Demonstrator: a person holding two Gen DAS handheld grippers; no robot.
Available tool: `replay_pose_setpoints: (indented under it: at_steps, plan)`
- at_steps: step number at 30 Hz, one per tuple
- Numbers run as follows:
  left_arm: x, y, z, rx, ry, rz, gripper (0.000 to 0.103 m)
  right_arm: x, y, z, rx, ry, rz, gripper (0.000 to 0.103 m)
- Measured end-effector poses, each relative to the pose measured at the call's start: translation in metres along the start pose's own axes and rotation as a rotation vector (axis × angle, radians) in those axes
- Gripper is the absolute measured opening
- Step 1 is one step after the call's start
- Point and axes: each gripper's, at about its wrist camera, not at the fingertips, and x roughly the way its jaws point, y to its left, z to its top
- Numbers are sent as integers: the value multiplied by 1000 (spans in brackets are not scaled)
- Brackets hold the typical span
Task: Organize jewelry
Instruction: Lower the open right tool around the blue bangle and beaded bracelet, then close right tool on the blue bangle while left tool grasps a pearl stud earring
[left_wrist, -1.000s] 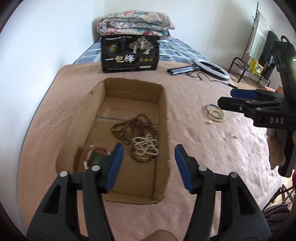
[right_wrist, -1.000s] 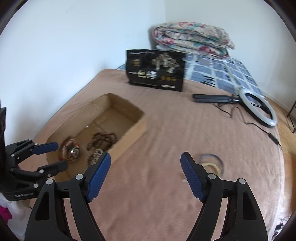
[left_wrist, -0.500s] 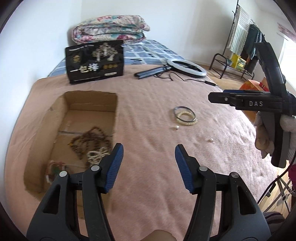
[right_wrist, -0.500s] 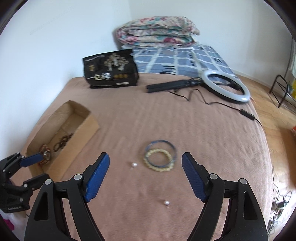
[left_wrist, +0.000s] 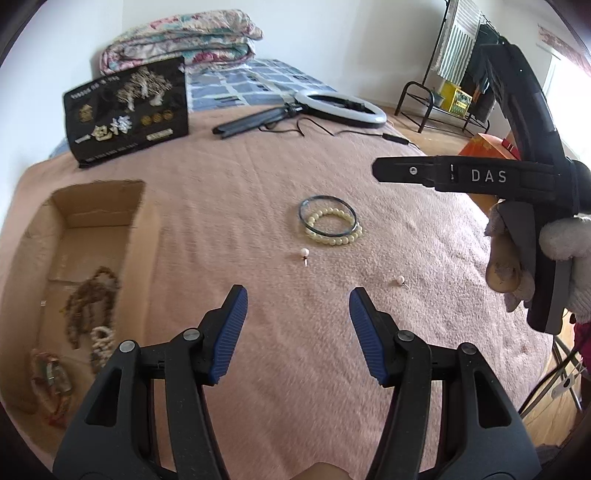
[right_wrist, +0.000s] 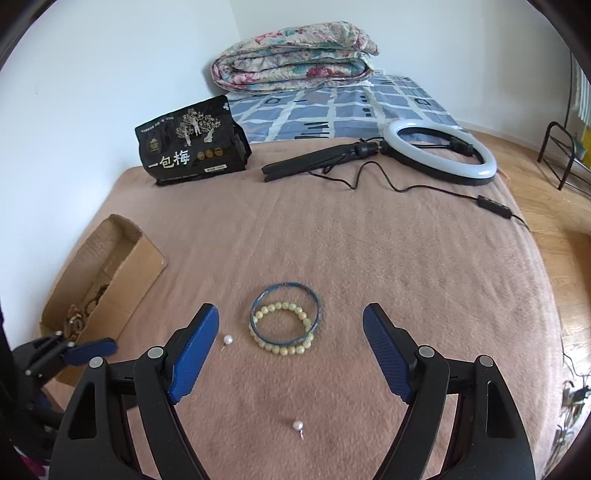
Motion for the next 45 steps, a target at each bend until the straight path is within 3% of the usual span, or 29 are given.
replay_pose_setpoints:
  at_steps: [12,22,30,38,45]
  plan:
    - [56,6,7,-42,47,-55,37,56,7,-6,-105,83,35,80]
    - [83,9,15,-38,59,-57,32,86,6,-6,-106,129,39,80]
    - [96,5,21,-12,52,-53,31,101,6,-5,-99,149,43,80]
    - [103,7,22,-15,49,-23,11,109,11,-3,-131,162,13,80]
    - [100,8,19,-22,47,-16,8,113,18,-3,-186,184,-30,80]
